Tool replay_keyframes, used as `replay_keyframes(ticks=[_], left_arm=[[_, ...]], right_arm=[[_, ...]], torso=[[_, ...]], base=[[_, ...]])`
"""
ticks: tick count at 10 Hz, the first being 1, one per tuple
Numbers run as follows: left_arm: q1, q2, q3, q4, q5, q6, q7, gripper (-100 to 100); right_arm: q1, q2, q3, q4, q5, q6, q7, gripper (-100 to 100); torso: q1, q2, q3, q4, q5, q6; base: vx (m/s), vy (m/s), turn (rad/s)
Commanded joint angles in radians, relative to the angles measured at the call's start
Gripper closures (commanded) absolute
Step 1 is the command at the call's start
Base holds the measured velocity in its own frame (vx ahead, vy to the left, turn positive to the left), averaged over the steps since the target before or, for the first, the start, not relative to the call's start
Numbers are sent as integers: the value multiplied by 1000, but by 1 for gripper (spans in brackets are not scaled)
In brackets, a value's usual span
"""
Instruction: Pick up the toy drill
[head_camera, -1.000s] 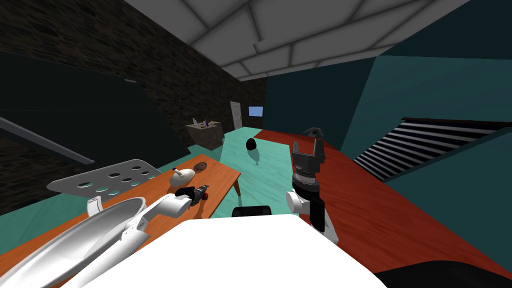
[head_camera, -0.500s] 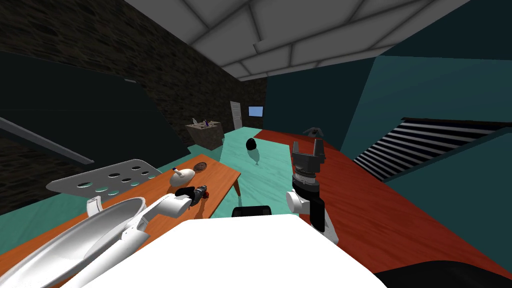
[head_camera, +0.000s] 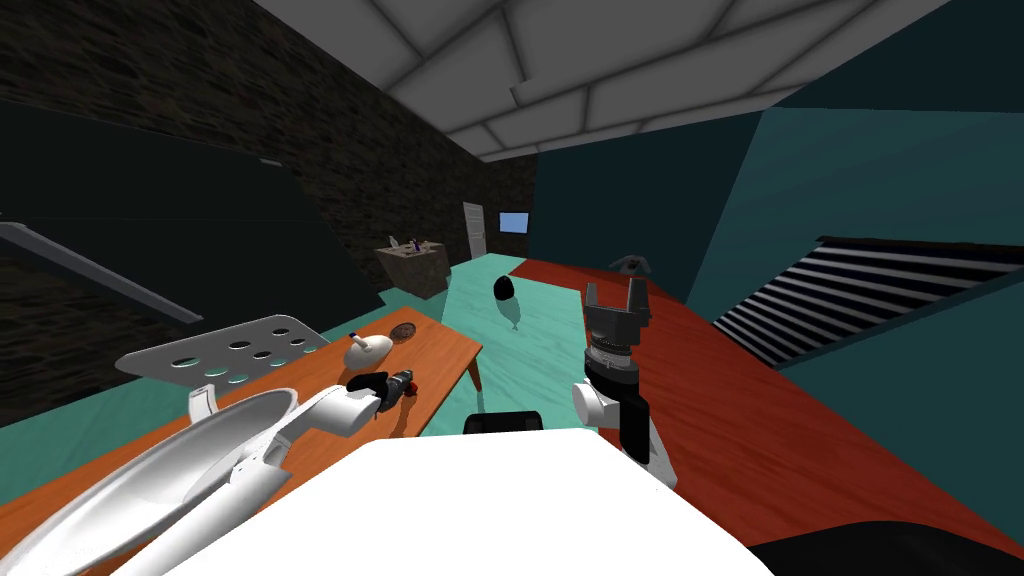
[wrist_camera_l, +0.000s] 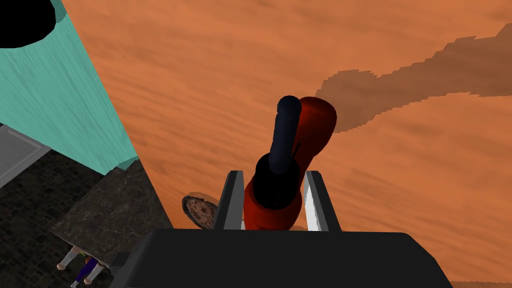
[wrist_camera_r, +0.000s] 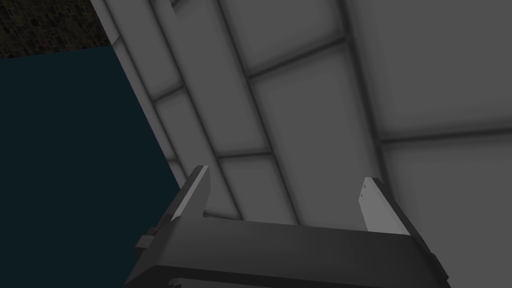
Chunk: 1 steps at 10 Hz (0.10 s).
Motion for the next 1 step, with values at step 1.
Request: replay_keyframes(ticks=[1], left_arm=[[0, 0, 0, 0, 0, 0, 0, 0]], right_arm=[[0, 0, 0, 0, 0, 0, 0, 0]], torso=[[0, 0, 0, 0, 0, 0]], base=[[0, 0, 0]])
